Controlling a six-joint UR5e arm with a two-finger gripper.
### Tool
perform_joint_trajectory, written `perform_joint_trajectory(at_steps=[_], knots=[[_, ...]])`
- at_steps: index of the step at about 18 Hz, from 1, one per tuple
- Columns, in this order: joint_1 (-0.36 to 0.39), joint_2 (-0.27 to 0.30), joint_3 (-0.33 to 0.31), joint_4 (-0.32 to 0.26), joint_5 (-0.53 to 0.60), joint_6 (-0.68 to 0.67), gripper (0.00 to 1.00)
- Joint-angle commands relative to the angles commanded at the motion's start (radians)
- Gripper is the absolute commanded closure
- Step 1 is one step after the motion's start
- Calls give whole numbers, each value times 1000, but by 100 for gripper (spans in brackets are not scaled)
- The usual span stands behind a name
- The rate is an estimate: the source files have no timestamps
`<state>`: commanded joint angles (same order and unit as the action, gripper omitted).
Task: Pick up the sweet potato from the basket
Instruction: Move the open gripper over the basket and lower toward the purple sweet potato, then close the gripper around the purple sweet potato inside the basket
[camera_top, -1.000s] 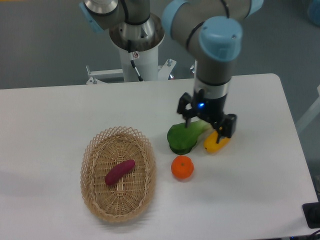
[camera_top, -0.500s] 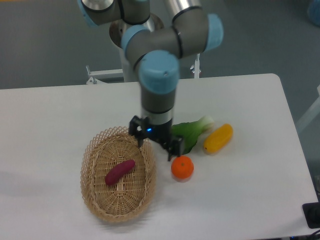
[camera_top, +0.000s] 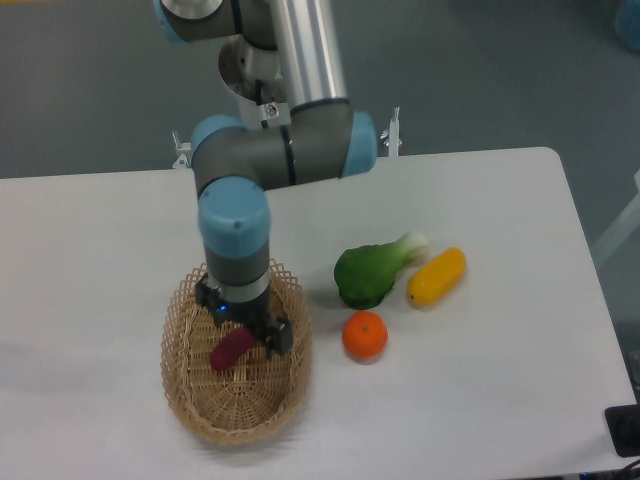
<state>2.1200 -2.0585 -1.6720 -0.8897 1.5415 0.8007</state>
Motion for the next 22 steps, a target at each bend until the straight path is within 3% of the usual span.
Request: perform_joint_trajectory(at_steps=[15,16,19,22], knots=[[-11,-14,-18,20,17,12,0],[-11,-15,-17,23,22,12,4],[-11,-17,-14,32,31,14,29],[-11,-22,-12,32,32,15,30]])
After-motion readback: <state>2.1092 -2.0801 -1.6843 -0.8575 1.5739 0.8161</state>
